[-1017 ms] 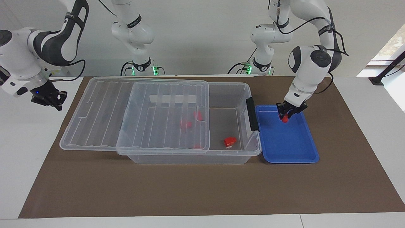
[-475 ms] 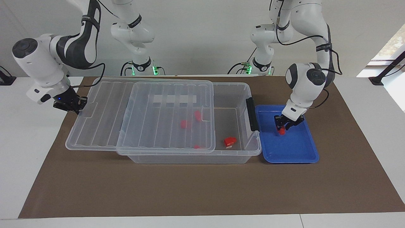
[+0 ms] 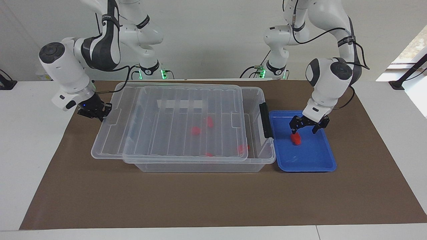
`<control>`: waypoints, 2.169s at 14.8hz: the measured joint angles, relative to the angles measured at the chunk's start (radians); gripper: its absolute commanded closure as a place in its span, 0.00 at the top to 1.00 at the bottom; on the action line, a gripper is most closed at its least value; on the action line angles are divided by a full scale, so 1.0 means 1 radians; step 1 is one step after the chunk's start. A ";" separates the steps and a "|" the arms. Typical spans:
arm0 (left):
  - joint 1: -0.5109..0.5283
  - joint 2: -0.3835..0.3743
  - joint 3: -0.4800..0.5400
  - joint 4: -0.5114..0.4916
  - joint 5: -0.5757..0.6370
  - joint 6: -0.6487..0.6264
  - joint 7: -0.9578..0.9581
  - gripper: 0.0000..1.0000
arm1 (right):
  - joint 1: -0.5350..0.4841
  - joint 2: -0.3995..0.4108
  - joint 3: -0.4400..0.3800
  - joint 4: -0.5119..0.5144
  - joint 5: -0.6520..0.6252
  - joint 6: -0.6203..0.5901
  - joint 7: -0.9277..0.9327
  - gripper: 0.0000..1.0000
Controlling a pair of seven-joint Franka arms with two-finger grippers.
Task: Place red block in blue tray from box
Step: 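Release the block from the left gripper while the right gripper closes the lid, then withdraw the left gripper while the right gripper pushes the lid shut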
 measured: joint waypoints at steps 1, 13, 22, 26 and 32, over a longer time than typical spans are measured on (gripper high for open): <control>-0.001 -0.016 -0.002 0.032 0.000 -0.046 0.000 1.00 | 0.009 -0.005 0.003 -0.007 0.000 0.006 0.013 0.00; -0.004 -0.090 0.006 0.390 0.000 -0.503 0.000 1.00 | 0.073 -0.015 0.006 -0.023 0.001 0.020 0.094 0.00; -0.013 -0.098 0.011 0.411 0.000 -0.528 0.000 1.00 | 0.082 -0.017 0.006 -0.023 0.000 0.021 0.113 0.00; -0.019 -0.099 0.030 0.410 0.000 -0.529 0.018 1.00 | 0.083 -0.018 0.006 -0.021 0.000 0.020 0.114 0.00; -0.036 -0.100 0.054 0.409 0.000 -0.546 0.021 1.00 | 0.094 -0.009 0.004 0.144 0.001 -0.213 0.114 0.71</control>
